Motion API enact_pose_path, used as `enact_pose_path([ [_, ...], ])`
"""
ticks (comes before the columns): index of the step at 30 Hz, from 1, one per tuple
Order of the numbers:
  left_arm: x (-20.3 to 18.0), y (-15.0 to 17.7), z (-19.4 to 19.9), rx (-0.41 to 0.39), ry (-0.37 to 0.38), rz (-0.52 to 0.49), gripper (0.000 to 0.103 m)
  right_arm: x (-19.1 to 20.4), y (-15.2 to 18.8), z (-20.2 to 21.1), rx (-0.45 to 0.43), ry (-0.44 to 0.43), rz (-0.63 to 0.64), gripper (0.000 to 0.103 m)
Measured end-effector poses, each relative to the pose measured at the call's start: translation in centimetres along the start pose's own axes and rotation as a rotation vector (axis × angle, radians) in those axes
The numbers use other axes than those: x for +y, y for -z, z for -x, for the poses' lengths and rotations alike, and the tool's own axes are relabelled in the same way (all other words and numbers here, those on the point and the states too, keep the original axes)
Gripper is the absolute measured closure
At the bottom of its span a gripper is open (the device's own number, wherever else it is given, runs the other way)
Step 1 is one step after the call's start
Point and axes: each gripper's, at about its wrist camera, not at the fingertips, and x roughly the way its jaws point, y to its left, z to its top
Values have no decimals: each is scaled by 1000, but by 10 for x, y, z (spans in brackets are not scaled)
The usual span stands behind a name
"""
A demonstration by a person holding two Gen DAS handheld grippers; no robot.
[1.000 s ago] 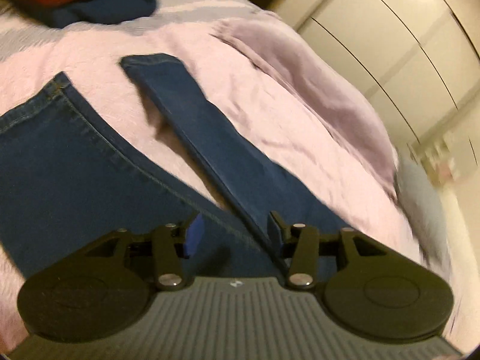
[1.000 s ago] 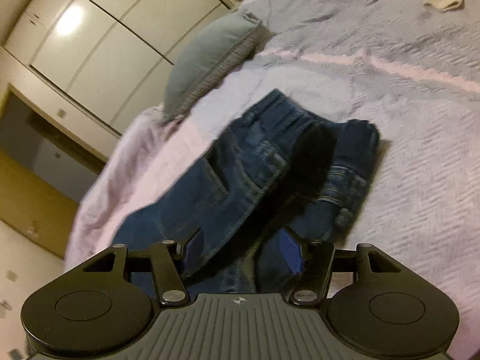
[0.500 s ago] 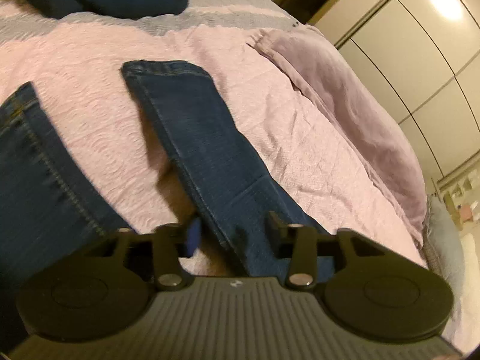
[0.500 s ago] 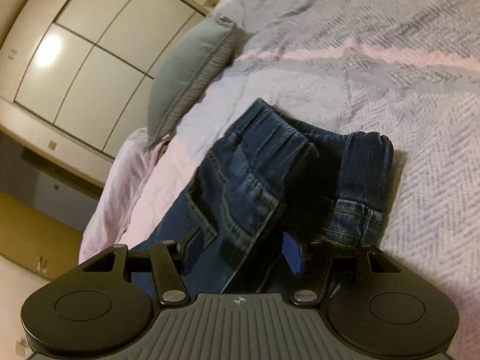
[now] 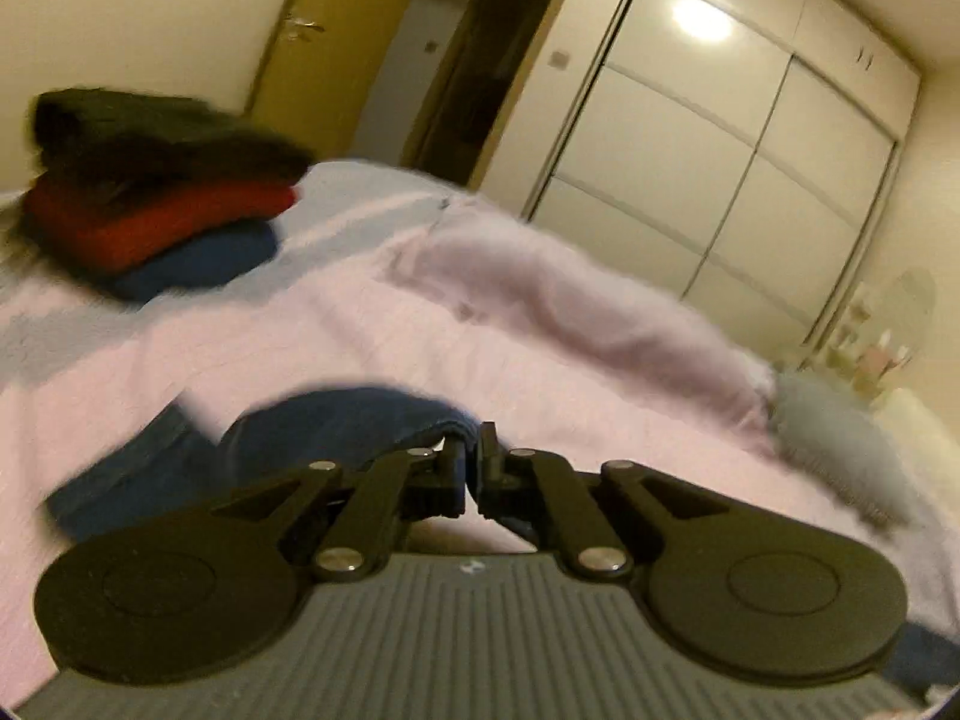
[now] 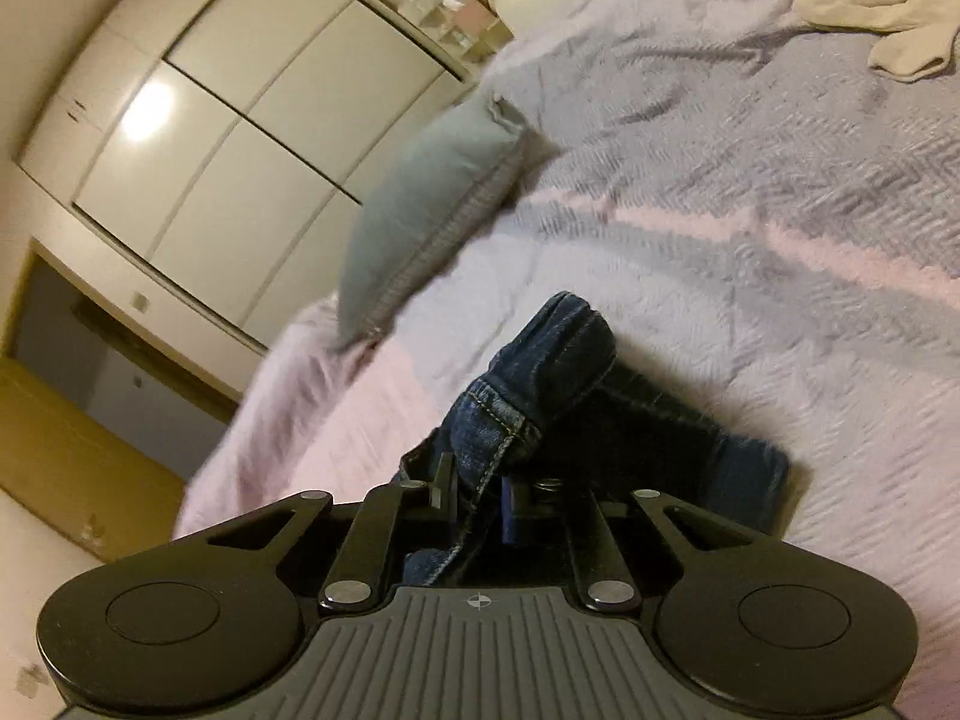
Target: Fold clothes
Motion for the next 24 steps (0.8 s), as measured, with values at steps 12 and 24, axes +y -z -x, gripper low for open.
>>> enact_pose_path([
  [12, 40, 59, -21, 170, -2, 287, 83, -37, 12, -6, 41, 53, -140, 65],
  [24, 45, 50, 4, 104, -17, 186, 103, -41, 14, 20, 9, 21, -138, 91],
])
